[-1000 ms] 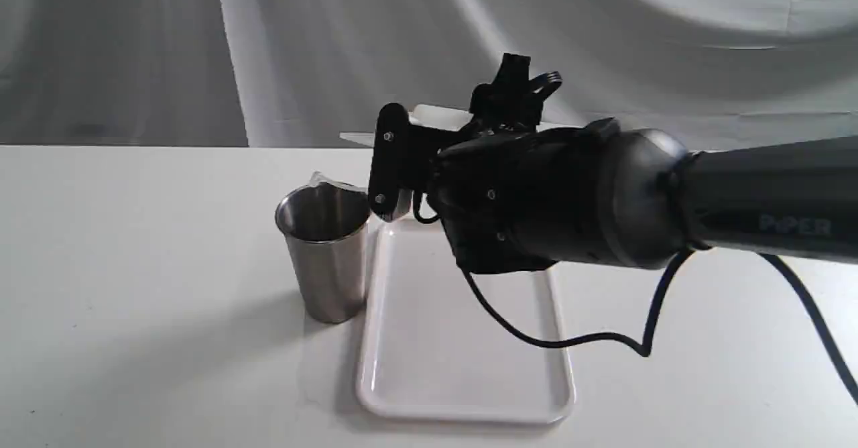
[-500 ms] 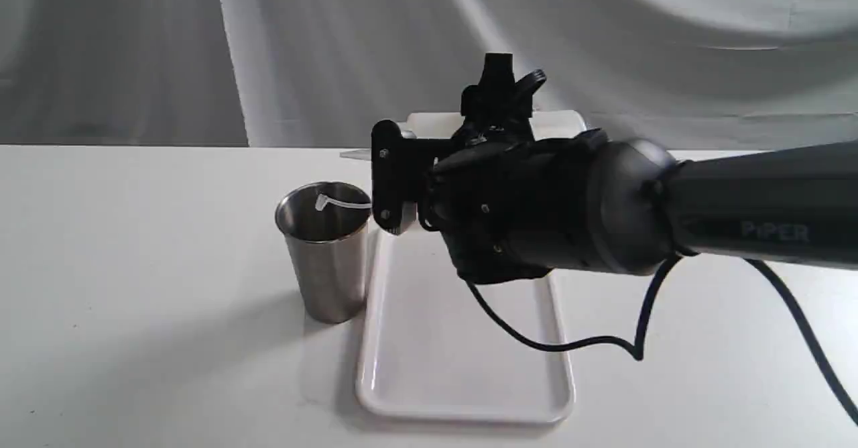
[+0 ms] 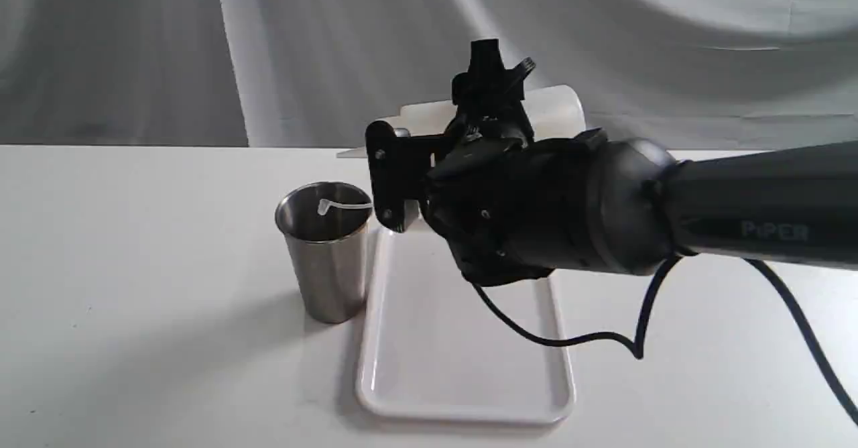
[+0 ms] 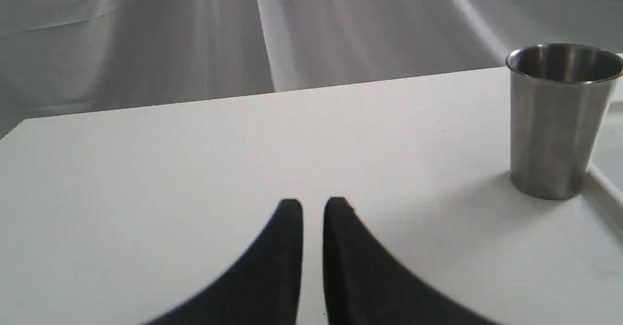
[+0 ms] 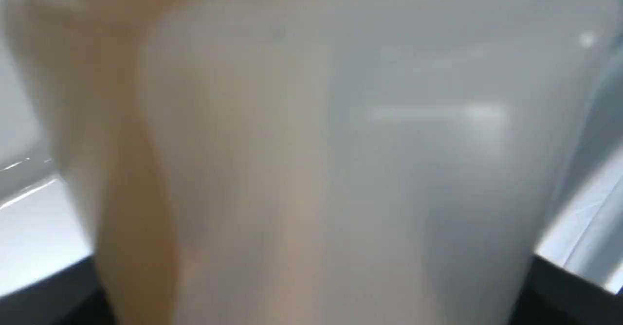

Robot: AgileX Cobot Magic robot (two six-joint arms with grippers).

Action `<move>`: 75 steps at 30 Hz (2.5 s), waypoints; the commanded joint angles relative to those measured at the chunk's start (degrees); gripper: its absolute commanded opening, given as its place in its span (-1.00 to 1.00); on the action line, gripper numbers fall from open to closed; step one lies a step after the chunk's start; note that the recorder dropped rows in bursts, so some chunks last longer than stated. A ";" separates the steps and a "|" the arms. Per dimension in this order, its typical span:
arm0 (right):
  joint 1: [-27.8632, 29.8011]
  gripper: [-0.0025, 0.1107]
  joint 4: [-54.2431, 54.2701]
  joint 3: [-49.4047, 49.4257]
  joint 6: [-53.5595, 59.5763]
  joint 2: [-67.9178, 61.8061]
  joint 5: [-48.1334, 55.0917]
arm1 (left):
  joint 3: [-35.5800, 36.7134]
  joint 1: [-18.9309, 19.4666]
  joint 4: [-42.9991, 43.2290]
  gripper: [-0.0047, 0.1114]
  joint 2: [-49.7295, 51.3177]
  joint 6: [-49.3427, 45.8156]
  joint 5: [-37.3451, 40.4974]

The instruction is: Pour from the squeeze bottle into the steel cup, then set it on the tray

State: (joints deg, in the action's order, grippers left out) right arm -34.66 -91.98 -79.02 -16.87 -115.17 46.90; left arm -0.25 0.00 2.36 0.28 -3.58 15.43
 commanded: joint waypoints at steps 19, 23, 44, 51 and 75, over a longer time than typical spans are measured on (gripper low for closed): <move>-1.35 -0.96 -4.89 -5.49 4.67 -3.25 5.20 | 0.25 -0.22 0.14 -0.78 -0.28 0.10 -0.41; -1.35 -0.96 -5.43 -5.49 4.81 -3.25 5.17 | 0.25 -0.22 0.14 -0.78 -0.28 0.10 -0.41; -1.35 -0.96 -7.96 -5.49 7.69 -3.25 4.76 | 0.25 -0.22 0.14 -0.78 -0.28 0.10 -0.41; -1.35 -0.96 -7.96 -5.49 10.94 -3.25 4.89 | 0.25 -0.22 0.14 -0.78 -0.28 0.10 -0.41; -1.35 -0.96 -7.96 -5.49 13.51 -3.25 4.92 | 0.25 -0.22 0.14 -0.78 -0.28 0.10 -0.41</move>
State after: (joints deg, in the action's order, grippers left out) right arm -35.96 -98.15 -83.79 -3.49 -119.21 51.01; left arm -0.25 0.00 2.36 0.28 -3.58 15.43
